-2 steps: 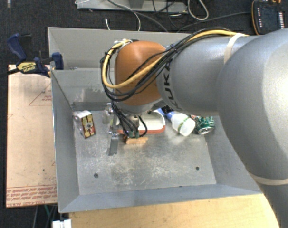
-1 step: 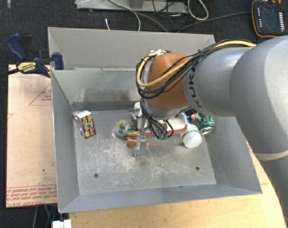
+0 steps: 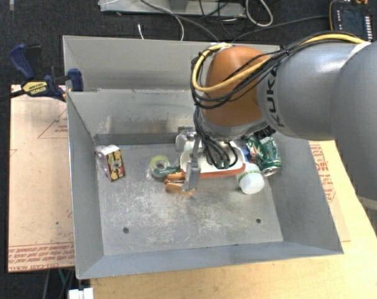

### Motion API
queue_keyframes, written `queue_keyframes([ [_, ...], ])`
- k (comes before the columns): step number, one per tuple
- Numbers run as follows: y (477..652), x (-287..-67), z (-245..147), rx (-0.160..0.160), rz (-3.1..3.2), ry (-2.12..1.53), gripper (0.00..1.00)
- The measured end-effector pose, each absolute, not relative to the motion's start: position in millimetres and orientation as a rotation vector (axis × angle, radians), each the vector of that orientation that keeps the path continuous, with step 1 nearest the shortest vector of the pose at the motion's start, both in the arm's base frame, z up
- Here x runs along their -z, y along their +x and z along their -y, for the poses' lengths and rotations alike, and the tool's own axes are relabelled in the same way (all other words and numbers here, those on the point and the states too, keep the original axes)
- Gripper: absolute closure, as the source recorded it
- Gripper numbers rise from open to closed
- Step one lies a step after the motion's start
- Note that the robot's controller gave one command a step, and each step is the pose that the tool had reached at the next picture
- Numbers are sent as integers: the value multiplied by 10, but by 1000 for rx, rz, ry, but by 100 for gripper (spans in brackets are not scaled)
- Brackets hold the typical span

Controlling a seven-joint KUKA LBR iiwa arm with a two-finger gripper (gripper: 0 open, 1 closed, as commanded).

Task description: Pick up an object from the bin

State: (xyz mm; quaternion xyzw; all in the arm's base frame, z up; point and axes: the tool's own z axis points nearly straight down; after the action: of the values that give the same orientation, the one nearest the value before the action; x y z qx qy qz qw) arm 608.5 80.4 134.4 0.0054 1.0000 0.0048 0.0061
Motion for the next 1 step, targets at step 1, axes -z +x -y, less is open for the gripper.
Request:
queue_keyframes([
  [1, 6030, -994, -625, -8, -3146, -9, 0],
])
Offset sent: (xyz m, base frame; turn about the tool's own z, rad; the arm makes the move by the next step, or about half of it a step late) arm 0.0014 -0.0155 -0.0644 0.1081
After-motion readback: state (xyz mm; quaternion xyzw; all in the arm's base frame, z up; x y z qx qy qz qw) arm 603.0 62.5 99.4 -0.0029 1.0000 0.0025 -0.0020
